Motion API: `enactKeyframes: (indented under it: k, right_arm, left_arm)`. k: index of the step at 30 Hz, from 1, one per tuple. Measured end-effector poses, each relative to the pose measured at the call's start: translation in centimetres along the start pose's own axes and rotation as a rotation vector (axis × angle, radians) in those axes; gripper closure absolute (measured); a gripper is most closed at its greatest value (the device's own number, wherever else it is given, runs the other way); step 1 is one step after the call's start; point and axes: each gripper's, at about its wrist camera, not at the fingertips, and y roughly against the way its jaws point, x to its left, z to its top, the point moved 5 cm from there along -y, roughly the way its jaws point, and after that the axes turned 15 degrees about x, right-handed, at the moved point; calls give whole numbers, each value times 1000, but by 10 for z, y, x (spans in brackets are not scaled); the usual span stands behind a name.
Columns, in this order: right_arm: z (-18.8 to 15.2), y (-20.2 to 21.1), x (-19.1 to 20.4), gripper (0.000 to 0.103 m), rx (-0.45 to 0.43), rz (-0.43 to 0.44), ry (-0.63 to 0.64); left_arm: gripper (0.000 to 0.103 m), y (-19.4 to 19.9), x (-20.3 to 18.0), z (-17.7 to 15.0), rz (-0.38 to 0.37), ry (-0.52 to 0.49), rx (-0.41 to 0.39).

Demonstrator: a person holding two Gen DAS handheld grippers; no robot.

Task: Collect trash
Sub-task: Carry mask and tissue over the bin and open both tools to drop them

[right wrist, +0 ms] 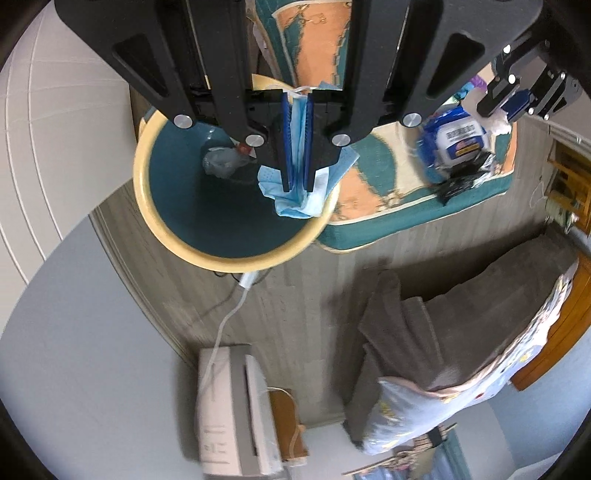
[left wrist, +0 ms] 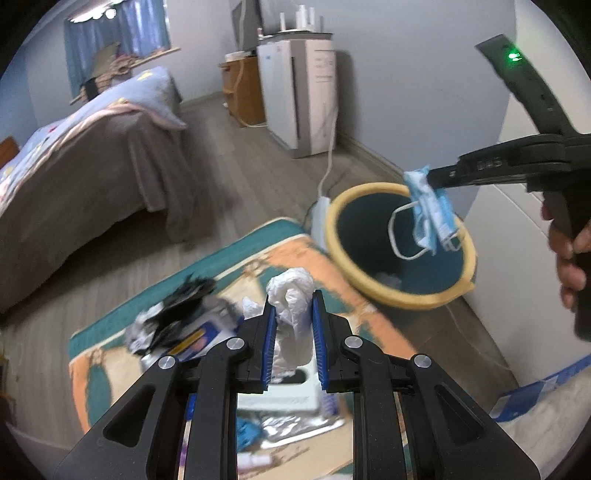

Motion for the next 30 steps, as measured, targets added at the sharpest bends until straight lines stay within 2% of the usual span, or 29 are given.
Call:
enactKeyframes:
  k: [6, 11, 17, 22, 26, 30]
  right_arm:
    - [7, -6, -32, 98, 7, -15, -65]
    - [11, -14, -62, 98, 15, -31, -124]
    - [9, -26, -90, 98, 32, -47, -206]
    - [10, -31, -94, 97, 38, -53, -227]
    - [12, -24, -91, 97, 11, -70, -225]
    - [16, -14, -93, 97, -33, -74, -238]
  left_arm:
    - [83, -11, -33, 16, -43, -52, 19]
    - [83, -21, -48, 30, -54, -71, 34]
    - [83, -36, -64, 45, -105, -119, 47]
    - [83, -56, -76, 53, -123, -139, 87]
    - [83, -69, -87, 60, -109, -173, 101]
    - [83, -68, -94, 77, -113, -181, 61]
